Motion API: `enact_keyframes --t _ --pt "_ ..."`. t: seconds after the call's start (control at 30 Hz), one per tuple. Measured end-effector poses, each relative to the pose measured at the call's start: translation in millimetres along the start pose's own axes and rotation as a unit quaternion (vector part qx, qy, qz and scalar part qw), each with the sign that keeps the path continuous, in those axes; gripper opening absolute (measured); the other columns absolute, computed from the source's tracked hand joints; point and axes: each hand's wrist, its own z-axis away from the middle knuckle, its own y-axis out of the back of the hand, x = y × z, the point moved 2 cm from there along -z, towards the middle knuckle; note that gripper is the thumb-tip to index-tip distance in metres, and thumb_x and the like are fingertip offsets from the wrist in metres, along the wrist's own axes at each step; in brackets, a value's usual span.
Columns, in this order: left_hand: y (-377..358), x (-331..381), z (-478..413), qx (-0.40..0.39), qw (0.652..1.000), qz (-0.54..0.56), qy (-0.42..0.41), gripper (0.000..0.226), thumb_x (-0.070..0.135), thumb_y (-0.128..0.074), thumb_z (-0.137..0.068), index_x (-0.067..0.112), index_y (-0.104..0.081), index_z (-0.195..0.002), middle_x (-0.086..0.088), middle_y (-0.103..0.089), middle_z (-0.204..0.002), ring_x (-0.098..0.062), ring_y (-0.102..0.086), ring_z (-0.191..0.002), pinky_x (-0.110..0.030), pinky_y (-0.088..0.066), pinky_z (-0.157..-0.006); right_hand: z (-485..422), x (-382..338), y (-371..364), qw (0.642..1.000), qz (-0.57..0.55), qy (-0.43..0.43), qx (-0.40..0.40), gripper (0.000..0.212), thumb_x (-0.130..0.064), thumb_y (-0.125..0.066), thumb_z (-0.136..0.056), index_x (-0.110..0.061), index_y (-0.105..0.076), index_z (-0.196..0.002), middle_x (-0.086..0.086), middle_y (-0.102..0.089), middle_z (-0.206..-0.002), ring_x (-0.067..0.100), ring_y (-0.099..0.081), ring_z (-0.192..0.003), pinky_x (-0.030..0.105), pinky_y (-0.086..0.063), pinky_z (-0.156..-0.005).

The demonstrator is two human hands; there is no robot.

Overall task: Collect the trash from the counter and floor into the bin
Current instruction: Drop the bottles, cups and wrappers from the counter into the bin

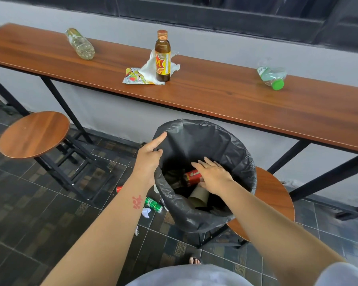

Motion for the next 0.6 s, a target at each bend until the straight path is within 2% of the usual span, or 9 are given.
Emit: enact_keyframes --t 0.03,0.1,0.2,0.27,0.37,0.43,0.53,0.6 --pt "0.4 -1.9 -0.5 0.0 1.0 0.001 0.002 0.052 0.001 -0.044 -0.101 0.04 -0.061 -0.131 0.012 -0.047 -0.144 -0.006 -0.046 -0.124 -0.018 -0.032 -0.098 3.8 0.2 4.4 1.0 -0.006 0.002 0.014 0.077 -0.033 -0.058 -0.095 -0.028 -0.01 -0.156 -0.001 -0.013 -0.163 0.02 0.001 -0.151 0.04 -0.007 -0.122" --pt "-1.4 -3.0 -1.8 0.003 1.0 -0.002 0.004 0.051 0.001 -0.045 -0.102 0.041 -0.061 -0.13 0.013 -0.043 -0.149 -0.014 -0.038 -0.137 -0.024 -0.031 -0.102 12.8 0.6 15.0 0.998 -0.014 0.003 0.054 0.078 -0.043 -0.054 -0.096 -0.028 -0.006 -0.156 -0.002 -0.009 -0.164 0.018 0.004 -0.151 0.038 -0.006 -0.123" --pt "-4.5 0.2 -4.4 0.012 1.0 -0.006 0.006 0.05 0.002 -0.046 -0.102 0.039 -0.061 -0.13 0.01 -0.042 -0.151 -0.019 -0.036 -0.14 -0.03 -0.035 -0.106 28.9 4.5 32.2 0.991 -0.04 -0.005 0.13 0.074 -0.054 -0.044 -0.097 -0.028 -0.009 -0.156 -0.004 -0.007 -0.164 0.015 0.004 -0.15 0.036 -0.007 -0.123" --pt "-5.5 0.9 -7.7 0.018 1.0 -0.009 0.007 0.049 0.002 -0.046 -0.102 0.039 -0.062 -0.13 0.008 -0.043 -0.151 -0.021 -0.039 -0.139 -0.033 -0.037 -0.107 41.2 8.6 44.4 0.978 -0.073 -0.011 0.196 0.07 -0.057 -0.04 -0.096 -0.028 -0.017 -0.155 -0.006 -0.012 -0.163 0.012 -0.001 -0.15 0.038 -0.013 -0.122" --pt "-6.8 -0.8 -13.0 0.018 1.0 0.0 0.012 0.048 0.001 -0.047 -0.101 0.038 -0.064 -0.127 0.007 -0.046 -0.149 -0.022 -0.041 -0.137 -0.035 -0.038 -0.109 58.5 17.3 66.7 0.933 -0.12 -0.008 0.339 0.06 -0.05 -0.046 -0.097 -0.023 -0.036 -0.149 -0.002 -0.033 -0.156 0.015 -0.022 -0.147 0.04 -0.025 -0.119" --pt "-5.6 -1.1 -14.6 0.019 1.0 -0.002 0.012 0.049 0.0 -0.046 -0.101 0.037 -0.064 -0.128 0.008 -0.046 -0.149 -0.021 -0.041 -0.137 -0.036 -0.038 -0.111 64.3 25.6 84.1 0.894 -0.128 -0.018 0.43 0.056 -0.046 -0.049 -0.097 -0.019 -0.041 -0.146 0.0 -0.04 -0.152 0.016 -0.029 -0.145 0.037 -0.024 -0.119" --pt "-10.0 0.4 -19.6 0.017 1.0 -0.008 0.012 0.05 0.0 -0.046 -0.101 0.038 -0.063 -0.129 0.008 -0.045 -0.149 -0.021 -0.041 -0.137 -0.036 -0.039 -0.11 60.3 55.9 114.9 0.853 -0.117 -0.093 0.5 0.057 -0.046 -0.049 -0.098 -0.019 -0.039 -0.147 0.001 -0.038 -0.154 0.017 -0.028 -0.145 0.031 -0.016 -0.119" --pt "-13.3 2.3 -20.6 0.012 1.0 0.001 0.02 0.051 0.0 -0.045 -0.101 0.038 -0.063 -0.129 0.007 -0.046 -0.148 -0.022 -0.042 -0.136 -0.038 -0.041 -0.109 51.4 79.4 133.1 0.837 -0.109 -0.128 0.521 0.059 -0.048 -0.049 -0.097 -0.017 -0.039 -0.147 0.004 -0.038 -0.153 0.021 -0.028 -0.145 0.034 -0.017 -0.118"
